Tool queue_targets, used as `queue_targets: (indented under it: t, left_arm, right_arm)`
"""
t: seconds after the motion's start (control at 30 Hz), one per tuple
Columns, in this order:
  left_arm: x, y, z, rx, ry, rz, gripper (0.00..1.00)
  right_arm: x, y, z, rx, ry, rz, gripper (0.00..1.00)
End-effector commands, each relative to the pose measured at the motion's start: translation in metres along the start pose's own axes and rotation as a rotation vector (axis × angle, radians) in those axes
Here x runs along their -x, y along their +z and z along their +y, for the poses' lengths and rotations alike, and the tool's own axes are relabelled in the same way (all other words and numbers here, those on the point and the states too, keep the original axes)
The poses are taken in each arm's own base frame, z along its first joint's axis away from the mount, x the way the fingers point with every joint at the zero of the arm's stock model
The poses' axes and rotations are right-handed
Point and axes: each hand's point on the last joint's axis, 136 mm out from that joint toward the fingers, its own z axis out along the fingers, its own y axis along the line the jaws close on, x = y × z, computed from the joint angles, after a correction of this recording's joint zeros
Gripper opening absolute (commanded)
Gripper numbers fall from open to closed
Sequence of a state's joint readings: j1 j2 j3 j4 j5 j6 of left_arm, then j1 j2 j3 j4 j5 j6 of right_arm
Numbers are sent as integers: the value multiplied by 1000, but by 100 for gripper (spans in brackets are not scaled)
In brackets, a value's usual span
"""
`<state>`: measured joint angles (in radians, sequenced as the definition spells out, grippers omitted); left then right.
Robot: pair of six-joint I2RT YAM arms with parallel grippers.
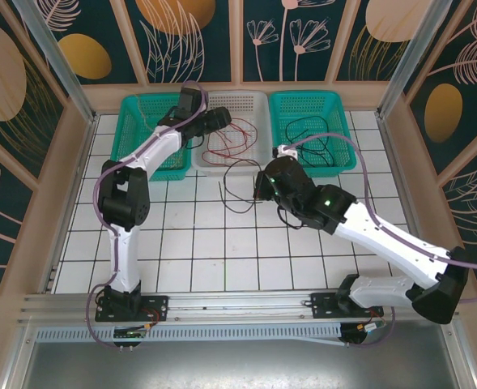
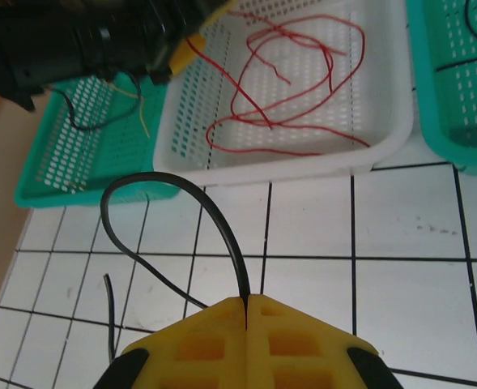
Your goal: Untangle the cables
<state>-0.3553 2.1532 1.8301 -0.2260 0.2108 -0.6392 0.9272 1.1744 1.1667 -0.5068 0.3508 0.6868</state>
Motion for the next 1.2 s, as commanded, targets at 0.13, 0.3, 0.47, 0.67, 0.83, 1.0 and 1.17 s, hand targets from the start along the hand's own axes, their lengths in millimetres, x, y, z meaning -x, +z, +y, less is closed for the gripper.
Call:
queue_targets:
  t: [0.13,0.3,0.47,0.67,0.83,1.0,1.17]
  left_arm:
    - [45,-71,-41,-76,29,-152,83]
    - [67,-147,-80,-176,39,-263,87]
    - [43,-207,-108,-333,54,-254,87]
    - [-53,-225,-158,-572,10,-7,89]
    - [-89,-236,-176,-674,-136,79,94]
    - [-93,-236,-189,-767,-260,132,96]
    - [-94,-225,-187,-761,-302,122,98]
  right_arm:
    - [64,-38,-9,90,99,-177,0]
    - [93,-50,-18,132,135,-248,0]
    - [107,-52,-12,158,108,-291,0]
    - [107,-32,-9,137,53,-277,0]
    - [102,-14,-5,113,10,-269,0]
    - [93,-4,9,115,-34,-254,0]
    - [81,-3,26,111,-101,-244,0]
